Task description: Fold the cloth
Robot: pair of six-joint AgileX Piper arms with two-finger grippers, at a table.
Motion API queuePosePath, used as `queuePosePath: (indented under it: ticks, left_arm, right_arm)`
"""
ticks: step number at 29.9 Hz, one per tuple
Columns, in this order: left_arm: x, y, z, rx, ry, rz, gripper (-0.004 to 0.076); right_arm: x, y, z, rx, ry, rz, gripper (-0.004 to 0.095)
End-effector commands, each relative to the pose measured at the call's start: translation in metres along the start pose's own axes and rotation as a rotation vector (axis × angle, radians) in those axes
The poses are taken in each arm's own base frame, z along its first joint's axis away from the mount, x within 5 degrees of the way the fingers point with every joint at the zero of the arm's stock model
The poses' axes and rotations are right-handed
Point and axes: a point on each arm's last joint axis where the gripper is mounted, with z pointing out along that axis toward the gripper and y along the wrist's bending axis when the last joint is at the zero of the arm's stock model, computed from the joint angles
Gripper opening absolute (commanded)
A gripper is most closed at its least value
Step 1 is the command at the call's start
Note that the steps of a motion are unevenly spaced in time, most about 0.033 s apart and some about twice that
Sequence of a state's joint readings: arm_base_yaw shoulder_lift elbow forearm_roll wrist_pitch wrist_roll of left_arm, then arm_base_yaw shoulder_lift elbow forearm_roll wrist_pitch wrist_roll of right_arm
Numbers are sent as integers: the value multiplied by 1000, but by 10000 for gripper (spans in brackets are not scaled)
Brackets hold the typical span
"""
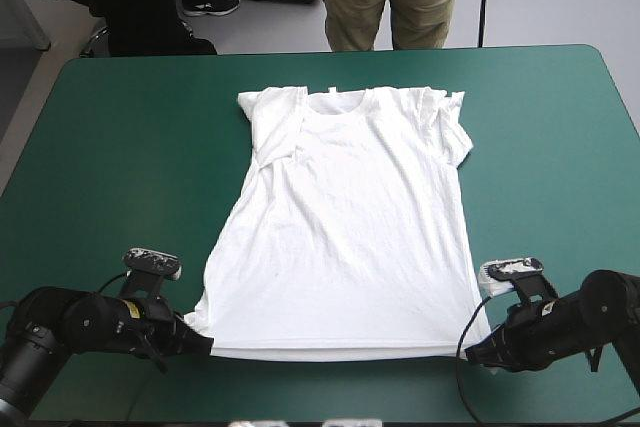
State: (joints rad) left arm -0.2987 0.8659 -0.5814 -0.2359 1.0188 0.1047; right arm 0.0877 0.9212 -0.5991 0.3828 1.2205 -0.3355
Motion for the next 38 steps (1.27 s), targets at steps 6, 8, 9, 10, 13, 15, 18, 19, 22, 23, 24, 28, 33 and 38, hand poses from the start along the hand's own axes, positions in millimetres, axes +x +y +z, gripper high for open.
queuePosePath:
  ticks: [6,8,9,10,13,15,18,19,22,23,24,28,33,38]
  left_arm:
    - [-5,-3,-5,18,-40,-5,-17]
    - [-5,-3,-5,25,-43,-9,-13]
    - [-5,-4,-6,35,-42,-15,-3]
    - [-5,-5,-6,46,-36,-11,15]
    - [-4,-10,-6,93,-31,12,116]
    - [-5,-13,-7,125,-39,17,229]
    - [-10,-17,-13,156,-74,11,395]
    - [-15,-18,-19,158,-95,18,434]
    - [-36,-20,-45,117,-239,43,460]
    - [-45,-19,-53,89,-303,48,460]
    - [-53,-17,-58,60,-348,45,460]
    - [-90,-9,-54,-33,-364,42,460]
    - [-145,0,-14,-49,-309,25,459]
    - [-199,7,24,-58,-270,15,457]
  right_arm:
    - [-1,4,-4,-37,-27,-17,-10]
    - [-1,4,-4,-37,-27,-17,38]
    - [-1,4,-4,-37,-27,-17,84]
    - [-1,5,-4,-40,-26,-15,140]
    - [-2,5,-4,-45,-29,-8,351]
    - [-3,6,-7,-44,-42,-13,436]
    - [-5,10,-20,-24,-103,-28,432]
    - [-6,13,-29,-11,-135,-32,420]
    - [-14,21,-65,57,-276,-71,400]
    - [-17,23,-79,92,-330,-79,400]
    - [-21,25,-91,121,-376,-90,400]
    - [-36,27,-120,209,-506,-127,400]
    - [-57,25,-121,194,-522,-129,382]
    - [-72,17,-110,189,-474,-131,369]
